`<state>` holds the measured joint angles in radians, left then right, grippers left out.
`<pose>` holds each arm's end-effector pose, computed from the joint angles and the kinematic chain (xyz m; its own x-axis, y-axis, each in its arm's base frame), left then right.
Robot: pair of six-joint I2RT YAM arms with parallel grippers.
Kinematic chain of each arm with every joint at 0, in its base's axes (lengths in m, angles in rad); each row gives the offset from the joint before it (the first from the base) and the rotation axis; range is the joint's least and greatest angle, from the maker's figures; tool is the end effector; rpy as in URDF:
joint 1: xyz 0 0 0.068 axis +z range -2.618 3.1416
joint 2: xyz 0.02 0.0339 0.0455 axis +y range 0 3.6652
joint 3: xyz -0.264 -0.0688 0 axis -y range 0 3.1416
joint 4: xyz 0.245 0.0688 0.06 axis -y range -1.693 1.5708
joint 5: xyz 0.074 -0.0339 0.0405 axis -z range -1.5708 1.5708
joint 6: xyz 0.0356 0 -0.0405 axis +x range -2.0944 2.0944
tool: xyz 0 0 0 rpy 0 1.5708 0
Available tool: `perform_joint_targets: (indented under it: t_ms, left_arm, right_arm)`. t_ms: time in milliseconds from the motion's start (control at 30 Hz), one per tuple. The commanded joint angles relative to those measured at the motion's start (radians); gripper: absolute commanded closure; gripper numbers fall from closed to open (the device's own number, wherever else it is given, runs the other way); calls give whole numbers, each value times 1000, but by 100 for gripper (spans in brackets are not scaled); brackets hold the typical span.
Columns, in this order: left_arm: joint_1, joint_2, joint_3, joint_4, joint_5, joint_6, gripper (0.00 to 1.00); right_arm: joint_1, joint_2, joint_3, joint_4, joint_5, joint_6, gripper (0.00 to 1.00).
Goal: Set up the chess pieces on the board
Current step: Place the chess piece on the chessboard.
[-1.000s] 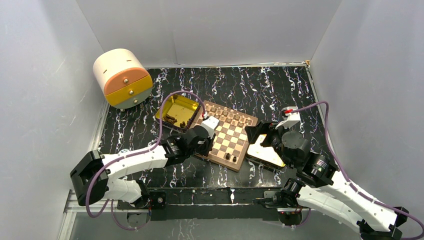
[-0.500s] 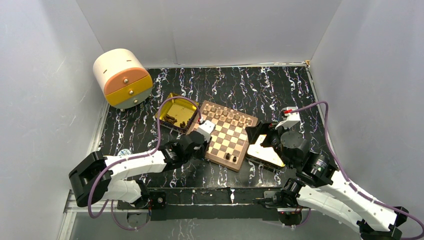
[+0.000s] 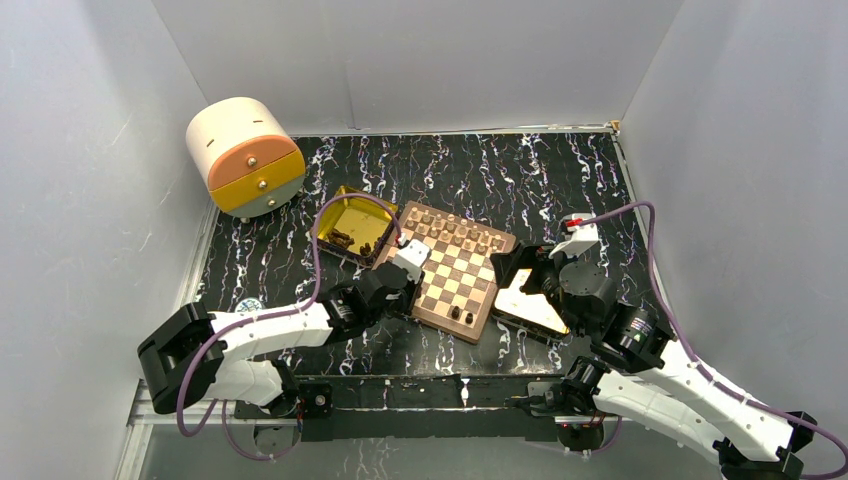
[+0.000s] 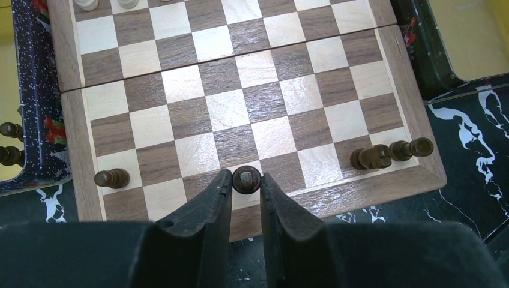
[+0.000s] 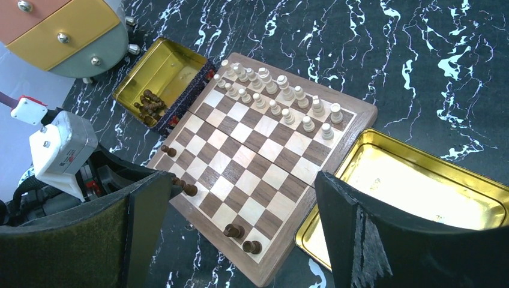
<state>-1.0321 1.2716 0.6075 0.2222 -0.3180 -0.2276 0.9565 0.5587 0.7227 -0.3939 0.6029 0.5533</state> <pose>0.1478 -0.2257 0.2159 -0.3650 0.1929 -0.9108 0.6036 0.7939 -0.0737 0.0907 0.0935 0.3291 -0.2982 0.3281 -0.8963 -0.2329 0.8856 0.4017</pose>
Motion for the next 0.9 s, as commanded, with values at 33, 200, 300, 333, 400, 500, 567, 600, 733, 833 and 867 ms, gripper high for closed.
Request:
perform_joint_targets:
  t_ms: [33,200,300,333,400,500,567,600,733,833,867]
  left_arm:
    - [-8,-4,-14,29,-11,0,100]
    - [-8,10,-12,28,-12,5,100]
    - [-8,9,-18,34,-6,2,100]
    - [-8,9,-23,39,-4,1,100]
    - [-8,10,-30,45,-3,-2,100]
    - [-8,14,-29,42,-3,-3,99]
    - [-9,14,-28,42,-1,-1,99]
    - [-9,14,-28,42,-2,0,98]
    - [-9,21,-29,42,-3,2,96]
    - [-9,27,-29,47,-1,4,92]
    - [-11,28,-28,46,-1,4,91]
  right_arm:
    - [-2,4,9,41,31,-3,1]
    - [-1,3,15,40,34,-4,1]
    - [-1,-3,15,37,37,-4,1]
    - [-1,-5,14,36,37,-4,1]
    - [-1,-8,11,36,37,-2,1]
    - [-2,-8,11,36,36,0,1]
    - [-2,-9,12,35,37,0,1]
    - [-2,-9,12,34,40,0,1]
    - [-2,-14,9,34,39,2,1]
    - [-1,-15,8,36,38,2,1]
    - [-2,-14,7,34,38,2,1]
